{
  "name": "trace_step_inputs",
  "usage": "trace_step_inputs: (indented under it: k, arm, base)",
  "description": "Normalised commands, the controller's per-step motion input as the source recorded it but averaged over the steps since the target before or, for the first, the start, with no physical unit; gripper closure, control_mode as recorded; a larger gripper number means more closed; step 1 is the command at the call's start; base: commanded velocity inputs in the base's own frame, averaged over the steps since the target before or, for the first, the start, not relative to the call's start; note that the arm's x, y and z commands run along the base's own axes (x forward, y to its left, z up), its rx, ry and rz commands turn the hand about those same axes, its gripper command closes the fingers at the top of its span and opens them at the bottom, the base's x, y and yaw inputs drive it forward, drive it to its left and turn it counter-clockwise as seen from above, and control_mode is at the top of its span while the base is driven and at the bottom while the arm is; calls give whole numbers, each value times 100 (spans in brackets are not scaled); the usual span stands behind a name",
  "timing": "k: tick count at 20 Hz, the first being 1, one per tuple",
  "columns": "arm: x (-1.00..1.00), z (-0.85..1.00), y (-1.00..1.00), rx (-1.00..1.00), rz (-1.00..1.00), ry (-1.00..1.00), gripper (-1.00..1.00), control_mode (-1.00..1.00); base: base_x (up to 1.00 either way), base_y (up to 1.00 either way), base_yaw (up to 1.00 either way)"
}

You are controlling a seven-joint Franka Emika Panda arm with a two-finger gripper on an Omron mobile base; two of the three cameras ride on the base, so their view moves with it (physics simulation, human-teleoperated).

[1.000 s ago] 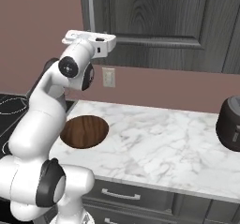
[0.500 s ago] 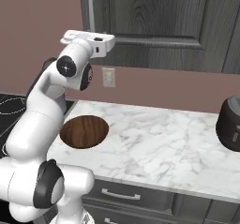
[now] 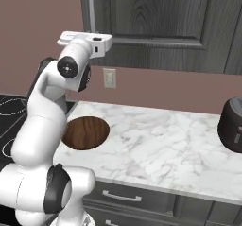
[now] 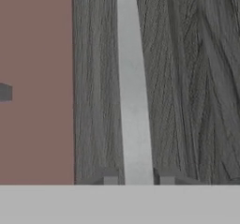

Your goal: Open the cabinet and move the ladle to the pot. Then close the cabinet.

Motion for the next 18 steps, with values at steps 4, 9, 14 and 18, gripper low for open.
trace_step_inputs:
  k: [4,9,14,18]
  arm:
    - [1,-9,14,-3,11,3,100,-100]
    - [-6,-19,19,-3,6,6,100,-100]
    - [-35,-4,0,0,8,0,100,-100]
    - [-66,0,-8,0,9,0,100,-100]
  base:
    - [0,0,0]
    - [0,0,0]
    - [0,0,0]
    - [0,0,0]
